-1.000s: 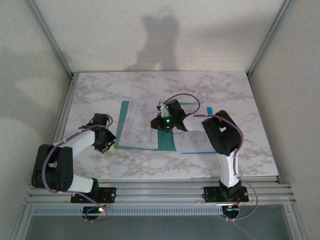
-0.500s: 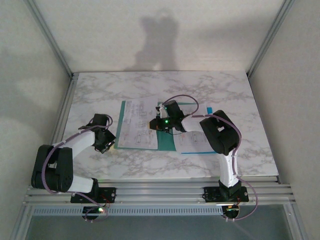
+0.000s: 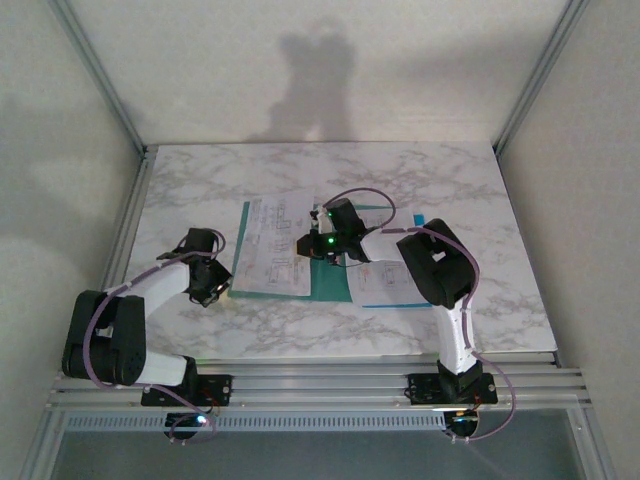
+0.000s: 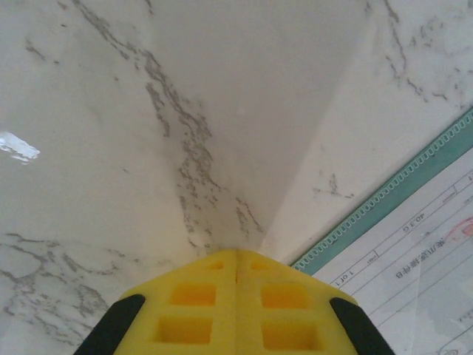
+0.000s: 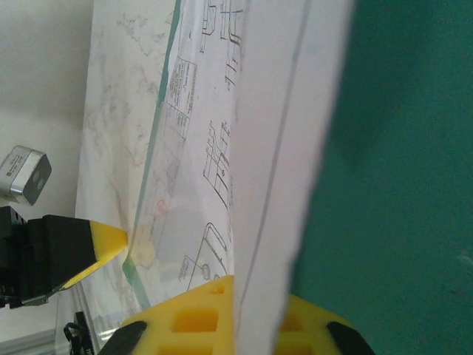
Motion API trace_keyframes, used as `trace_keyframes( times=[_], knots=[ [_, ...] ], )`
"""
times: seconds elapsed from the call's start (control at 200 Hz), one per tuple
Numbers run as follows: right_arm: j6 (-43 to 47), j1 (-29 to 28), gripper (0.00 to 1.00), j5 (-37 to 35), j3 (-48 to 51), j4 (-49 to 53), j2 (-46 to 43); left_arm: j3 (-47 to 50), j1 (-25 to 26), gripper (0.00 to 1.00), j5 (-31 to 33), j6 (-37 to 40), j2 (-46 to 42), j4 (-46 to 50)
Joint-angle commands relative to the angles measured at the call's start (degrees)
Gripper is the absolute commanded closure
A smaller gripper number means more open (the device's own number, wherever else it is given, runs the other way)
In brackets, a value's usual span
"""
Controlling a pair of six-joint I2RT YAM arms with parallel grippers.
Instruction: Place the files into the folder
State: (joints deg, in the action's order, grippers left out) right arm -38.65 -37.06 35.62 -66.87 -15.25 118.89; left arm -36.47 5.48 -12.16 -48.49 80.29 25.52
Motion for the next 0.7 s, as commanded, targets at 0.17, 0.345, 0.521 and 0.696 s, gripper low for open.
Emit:
trace_keyframes(
  times=[0.17, 0.345, 0.521, 0.696],
  knots=[
    [0.1, -1.4, 1.00, 1.9, -1.8, -0.3, 2.0, 1.9, 2.5, 1.00, -8.0, -0.8, 2.9, -3.5],
    [2.9, -1.8, 1.00, 2.9, -3.0, 2.9, 2.1, 1.7, 2.8, 1.00, -8.1, -1.0, 3.2, -3.9],
    [6.7, -1.8, 1.00, 3.3, -5.2, 8.5, 2.2, 1.1, 3.0, 1.00, -8.0, -1.1, 3.7, -4.0],
    [9.2, -1.7, 1.00, 3.4, -7.7, 13.2, 2.3, 0.6, 3.6, 1.00, -8.0, -1.4, 4.8, -4.7]
  ],
)
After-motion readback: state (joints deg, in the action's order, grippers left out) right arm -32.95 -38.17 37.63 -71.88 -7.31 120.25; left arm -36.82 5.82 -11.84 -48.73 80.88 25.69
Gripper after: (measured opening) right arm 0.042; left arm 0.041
